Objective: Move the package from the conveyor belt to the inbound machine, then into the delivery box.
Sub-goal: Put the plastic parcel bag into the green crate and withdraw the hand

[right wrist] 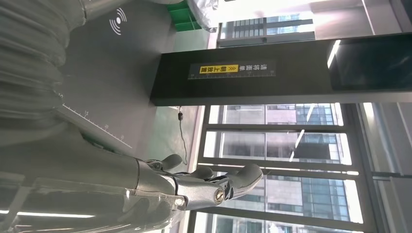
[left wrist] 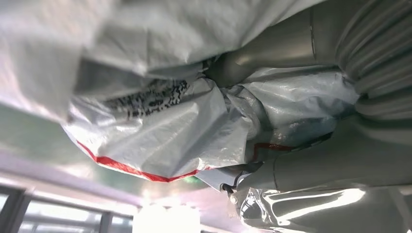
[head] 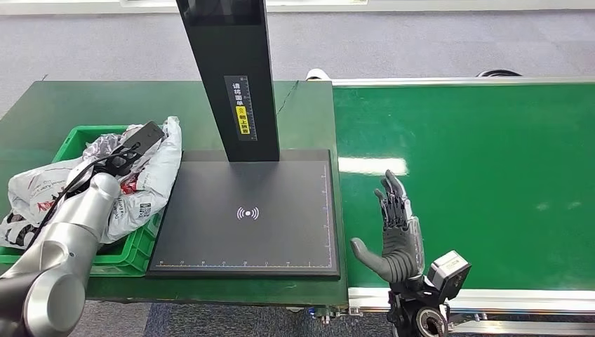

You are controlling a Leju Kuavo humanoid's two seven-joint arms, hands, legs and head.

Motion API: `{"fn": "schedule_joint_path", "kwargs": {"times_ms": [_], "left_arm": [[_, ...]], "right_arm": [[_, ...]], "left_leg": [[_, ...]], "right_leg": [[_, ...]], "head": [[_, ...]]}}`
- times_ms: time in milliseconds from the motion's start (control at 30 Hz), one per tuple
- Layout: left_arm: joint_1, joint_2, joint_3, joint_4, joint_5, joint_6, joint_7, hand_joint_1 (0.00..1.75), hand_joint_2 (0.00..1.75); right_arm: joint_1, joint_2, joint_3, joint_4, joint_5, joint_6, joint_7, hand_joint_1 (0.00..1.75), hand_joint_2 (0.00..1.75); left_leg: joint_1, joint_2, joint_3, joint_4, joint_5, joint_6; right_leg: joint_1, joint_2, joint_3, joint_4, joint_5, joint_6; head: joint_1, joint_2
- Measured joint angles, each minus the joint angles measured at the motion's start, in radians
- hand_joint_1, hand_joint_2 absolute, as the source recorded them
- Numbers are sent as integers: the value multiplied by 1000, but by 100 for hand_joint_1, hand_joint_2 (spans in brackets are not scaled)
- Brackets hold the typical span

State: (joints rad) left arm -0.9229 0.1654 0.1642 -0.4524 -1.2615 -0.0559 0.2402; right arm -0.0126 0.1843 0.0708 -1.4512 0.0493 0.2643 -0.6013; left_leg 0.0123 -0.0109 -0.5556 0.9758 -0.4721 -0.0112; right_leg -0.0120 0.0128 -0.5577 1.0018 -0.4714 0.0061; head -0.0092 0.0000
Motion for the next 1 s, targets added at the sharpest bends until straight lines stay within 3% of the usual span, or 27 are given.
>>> {"fn": "schedule_joint_path", "kwargs": {"times_ms": [200, 533, 1000], "left_arm": [[-14, 20, 31, 44, 44, -110, 28, 175, 175], [9, 23, 156, 77, 179, -101, -11, 175, 175], [22, 17, 195, 94, 188, -116, -15, 175, 175]], "right_arm": [[-12, 4, 4, 16, 1, -7, 7, 0, 175], [-12, 5, 9, 20, -4, -24, 13, 0, 175], [-13, 11, 12, 21, -4, -25, 13, 0, 175]], "left_leg": [[0, 0, 3, -1, 0, 0], [-1, 1, 8, -1, -1, 0], [-2, 0, 21, -2, -6, -1]], "right_leg": [[0, 0, 2, 0, 0, 0], [-1, 0, 7, 0, -1, -1], [-1, 0, 21, 0, -7, -2]], "head": [[0, 0], [0, 0], [0, 0]]}}
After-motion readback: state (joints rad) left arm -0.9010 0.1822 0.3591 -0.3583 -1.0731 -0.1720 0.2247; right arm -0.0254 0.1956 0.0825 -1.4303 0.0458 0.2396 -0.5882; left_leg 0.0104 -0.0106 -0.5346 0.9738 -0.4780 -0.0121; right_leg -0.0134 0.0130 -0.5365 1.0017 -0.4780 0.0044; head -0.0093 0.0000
